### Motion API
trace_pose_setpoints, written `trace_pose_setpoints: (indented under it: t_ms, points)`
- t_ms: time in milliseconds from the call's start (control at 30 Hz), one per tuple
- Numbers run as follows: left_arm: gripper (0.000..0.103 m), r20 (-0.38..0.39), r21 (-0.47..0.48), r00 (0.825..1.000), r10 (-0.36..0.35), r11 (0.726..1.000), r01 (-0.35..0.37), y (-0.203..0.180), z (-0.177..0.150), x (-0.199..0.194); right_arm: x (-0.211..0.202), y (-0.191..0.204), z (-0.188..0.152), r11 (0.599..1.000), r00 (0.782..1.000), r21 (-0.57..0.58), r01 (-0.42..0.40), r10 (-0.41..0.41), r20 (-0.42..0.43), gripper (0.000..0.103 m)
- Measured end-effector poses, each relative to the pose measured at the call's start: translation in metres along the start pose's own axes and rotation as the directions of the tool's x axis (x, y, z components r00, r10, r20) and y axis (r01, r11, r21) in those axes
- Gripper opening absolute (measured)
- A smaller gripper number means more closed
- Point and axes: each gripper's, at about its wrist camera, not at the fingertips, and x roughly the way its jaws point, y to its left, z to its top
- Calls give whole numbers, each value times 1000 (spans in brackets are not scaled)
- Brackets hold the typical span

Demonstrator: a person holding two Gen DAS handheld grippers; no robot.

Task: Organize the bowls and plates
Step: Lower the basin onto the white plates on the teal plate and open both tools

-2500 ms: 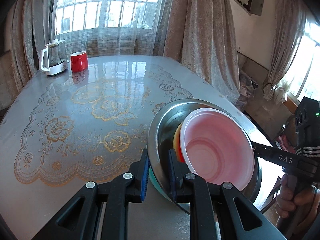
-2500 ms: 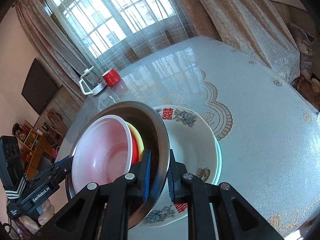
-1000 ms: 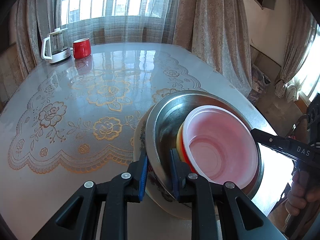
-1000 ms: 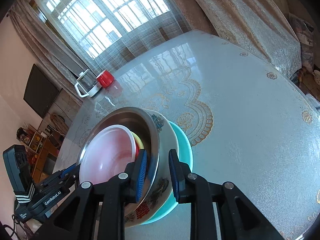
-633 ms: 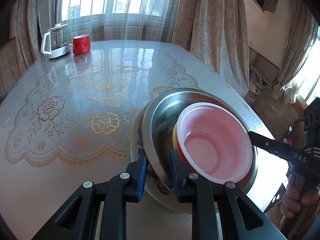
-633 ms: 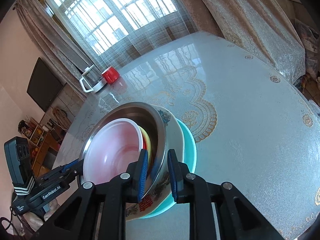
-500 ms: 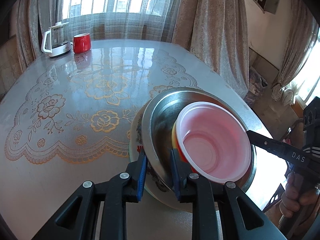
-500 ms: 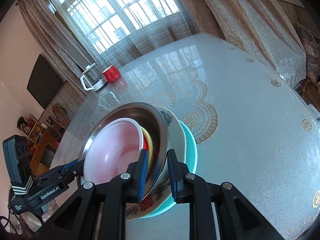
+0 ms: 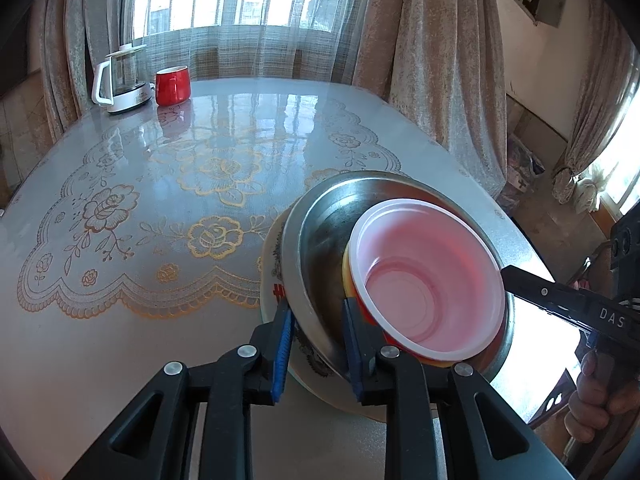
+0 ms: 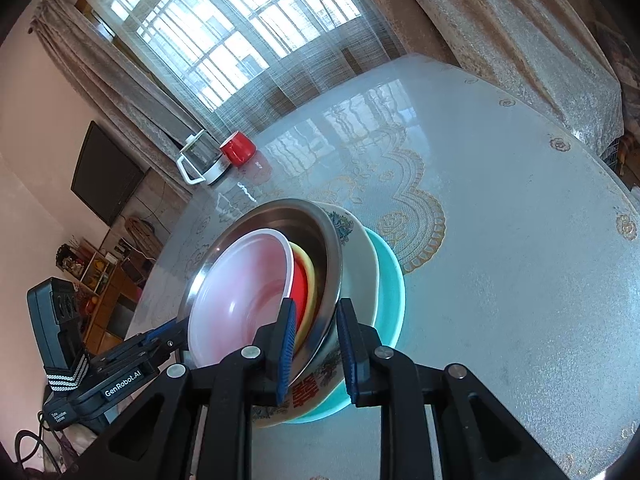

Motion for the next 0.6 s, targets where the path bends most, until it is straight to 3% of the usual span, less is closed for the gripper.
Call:
trace_pose_setpoints:
  t_ms: [600]
  points:
    - [26,16,-53,999,43,998,-42,-6,-9,-6,4,2,-5,995,998,-100,-30,25,-53,19]
